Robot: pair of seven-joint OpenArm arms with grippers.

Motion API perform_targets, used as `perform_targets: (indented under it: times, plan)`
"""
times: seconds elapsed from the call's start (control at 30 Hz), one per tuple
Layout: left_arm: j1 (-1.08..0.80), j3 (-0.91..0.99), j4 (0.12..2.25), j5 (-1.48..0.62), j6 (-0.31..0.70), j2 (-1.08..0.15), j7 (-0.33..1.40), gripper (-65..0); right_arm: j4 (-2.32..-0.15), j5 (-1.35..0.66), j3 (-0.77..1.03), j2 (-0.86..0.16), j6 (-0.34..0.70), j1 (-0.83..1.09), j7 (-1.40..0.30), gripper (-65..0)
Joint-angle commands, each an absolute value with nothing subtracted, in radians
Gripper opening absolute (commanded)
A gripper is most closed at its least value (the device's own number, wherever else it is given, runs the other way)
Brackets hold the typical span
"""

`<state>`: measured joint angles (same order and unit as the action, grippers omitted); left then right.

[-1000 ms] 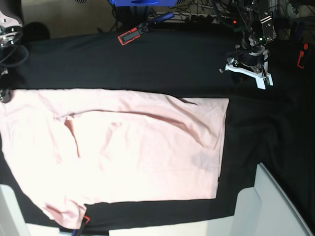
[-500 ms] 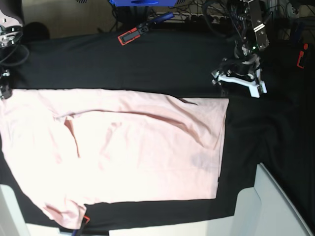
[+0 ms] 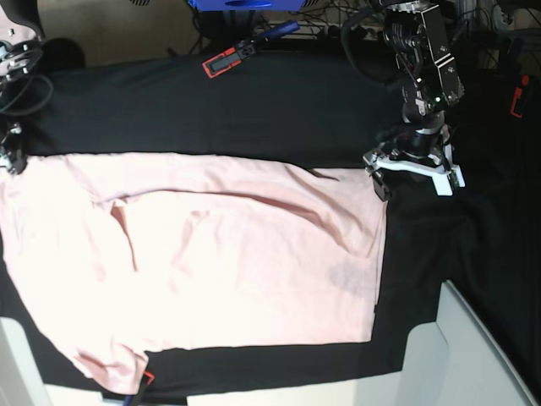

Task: Fold the T-shirt properly
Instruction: 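Lower the left gripper onto the shirt's side edge near it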

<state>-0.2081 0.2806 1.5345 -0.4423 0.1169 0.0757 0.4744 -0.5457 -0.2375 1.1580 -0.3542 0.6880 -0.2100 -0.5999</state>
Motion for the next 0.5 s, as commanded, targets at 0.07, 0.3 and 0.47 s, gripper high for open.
perform_targets:
  times: [0.07, 0.3, 0.47]
  plan:
    - [-0.147, 0.283, 1.468, -0.446, 0.125, 0.07, 0.452, -17.5, -0.555, -0.249, 1.156, -0.375, 0.698, -0.222, -0.599, -65.0]
    - [-0.071, 0.283, 1.308, -0.446, 0.125, 0.07, 0.45, -17.6, -0.555, -0.249, 1.156, -0.374, 0.698, -0.22, -0.599, -65.0]
    - [-0.09, 0.285, 1.287, -0.446, 0.125, 0.07, 0.444, -17.6, -0.555, -0.249, 1.158, -0.375, 0.698, -0.208, -0.599, -65.0]
